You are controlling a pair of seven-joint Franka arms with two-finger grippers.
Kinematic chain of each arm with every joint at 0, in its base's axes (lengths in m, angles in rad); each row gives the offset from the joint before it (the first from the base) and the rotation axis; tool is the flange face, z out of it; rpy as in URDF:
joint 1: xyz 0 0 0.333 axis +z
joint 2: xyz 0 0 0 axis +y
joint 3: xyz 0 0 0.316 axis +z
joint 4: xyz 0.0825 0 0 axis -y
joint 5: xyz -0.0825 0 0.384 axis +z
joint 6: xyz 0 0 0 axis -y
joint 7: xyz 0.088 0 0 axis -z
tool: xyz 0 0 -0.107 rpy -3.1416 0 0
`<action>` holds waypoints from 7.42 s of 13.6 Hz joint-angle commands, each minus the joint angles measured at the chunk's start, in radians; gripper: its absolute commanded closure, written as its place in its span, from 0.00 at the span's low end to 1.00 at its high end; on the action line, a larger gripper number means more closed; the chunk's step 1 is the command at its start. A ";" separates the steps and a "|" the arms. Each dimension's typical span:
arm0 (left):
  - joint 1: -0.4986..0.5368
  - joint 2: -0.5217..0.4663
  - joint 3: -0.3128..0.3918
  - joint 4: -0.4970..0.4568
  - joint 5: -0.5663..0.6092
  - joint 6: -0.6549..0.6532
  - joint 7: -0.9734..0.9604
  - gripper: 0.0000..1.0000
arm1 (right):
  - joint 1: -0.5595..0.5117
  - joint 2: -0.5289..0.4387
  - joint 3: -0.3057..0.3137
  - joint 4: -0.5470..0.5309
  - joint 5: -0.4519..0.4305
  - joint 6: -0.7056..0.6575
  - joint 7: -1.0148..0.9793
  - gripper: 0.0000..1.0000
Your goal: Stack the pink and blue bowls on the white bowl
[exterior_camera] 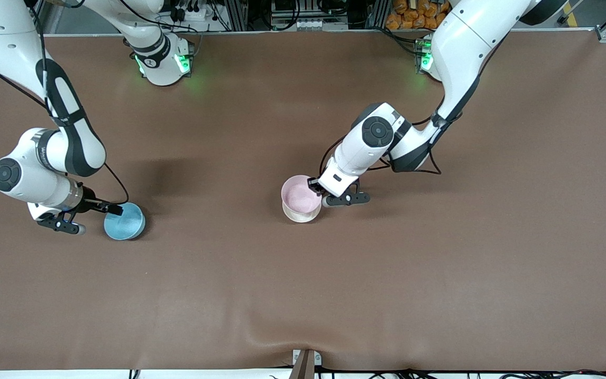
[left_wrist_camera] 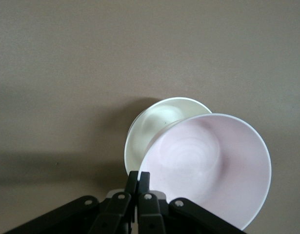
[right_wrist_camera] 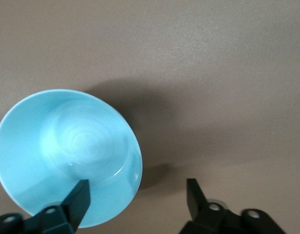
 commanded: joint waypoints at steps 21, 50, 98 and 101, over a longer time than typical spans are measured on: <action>0.047 -0.239 0.076 0.088 0.058 -0.370 0.009 0.00 | 0.005 -0.219 0.092 0.014 0.062 -0.198 -0.099 1.00; 0.195 -0.678 0.441 0.251 -0.129 -1.087 0.647 0.00 | 0.568 0.114 0.279 0.273 -0.045 0.059 1.139 1.00; 0.318 -0.747 0.309 0.197 -0.108 -1.162 0.701 0.00 | 0.480 0.025 0.279 0.330 -0.122 -0.086 1.063 0.00; 0.318 -0.745 0.309 0.195 -0.109 -1.161 0.701 0.00 | 0.386 -0.054 0.285 0.328 -0.108 -0.243 0.865 0.00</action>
